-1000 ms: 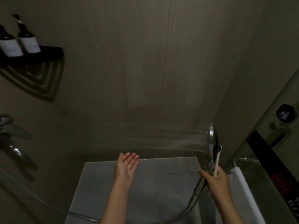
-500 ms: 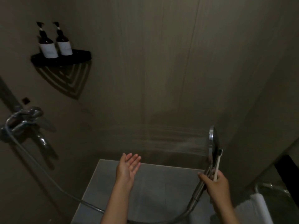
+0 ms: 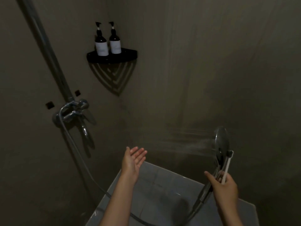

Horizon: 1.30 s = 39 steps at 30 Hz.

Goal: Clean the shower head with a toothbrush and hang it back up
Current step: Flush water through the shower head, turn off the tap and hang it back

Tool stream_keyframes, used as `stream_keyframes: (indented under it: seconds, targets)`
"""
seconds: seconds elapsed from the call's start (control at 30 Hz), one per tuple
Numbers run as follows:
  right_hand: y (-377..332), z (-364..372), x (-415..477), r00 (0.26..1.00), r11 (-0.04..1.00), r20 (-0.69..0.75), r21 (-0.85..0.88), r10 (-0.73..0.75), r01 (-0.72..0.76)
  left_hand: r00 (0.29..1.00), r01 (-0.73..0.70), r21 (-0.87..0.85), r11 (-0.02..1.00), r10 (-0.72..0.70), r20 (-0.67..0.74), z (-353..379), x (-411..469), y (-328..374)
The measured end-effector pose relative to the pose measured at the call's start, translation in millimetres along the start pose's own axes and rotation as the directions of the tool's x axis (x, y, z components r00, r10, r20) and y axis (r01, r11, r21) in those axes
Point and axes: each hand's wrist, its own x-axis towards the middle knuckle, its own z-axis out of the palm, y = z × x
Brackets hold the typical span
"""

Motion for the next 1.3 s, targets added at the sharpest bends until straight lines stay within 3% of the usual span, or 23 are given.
stream_keyframes:
  seconds: [0.33, 0.63, 0.9, 1.07, 1.2, 1.3]
  targets:
    - [-25, 188, 61, 0.977, 0.997, 0.204, -0.054, 0.064, -0.054, 0.986, -0.156, -0.01, 0.988, 0.155, -0.054, -30, 137, 108]
    - [-55, 325, 83, 0.939, 0.995, 0.343, -0.078, -0.036, 0.067, 0.964, -0.249, 0.028, 0.968, 0.251, -0.089, -57, 205, 168]
    - [-71, 403, 93, 0.904, 0.988, 0.416, -0.065, -0.101, 0.141, 0.93, -0.269, 0.085, 0.959, 0.281, -0.235, -78, 234, 185]
    - [-81, 434, 106, 0.88, 0.983, 0.46, -0.07, -0.117, 0.167, 0.934, -0.308, 0.081, 0.948, 0.317, -0.164, -94, 244, 180]
    - [-84, 447, 112, 0.876, 0.985, 0.47, -0.068, -0.111, 0.161, 0.867, -0.372, -0.046, 0.927, 0.33, -0.373, -84, 253, 181]
    - [-87, 450, 117, 0.866, 0.984, 0.486, -0.064, -0.117, 0.169, 0.828, -0.42, -0.048, 0.906, 0.36, -0.43, -74, 255, 182]
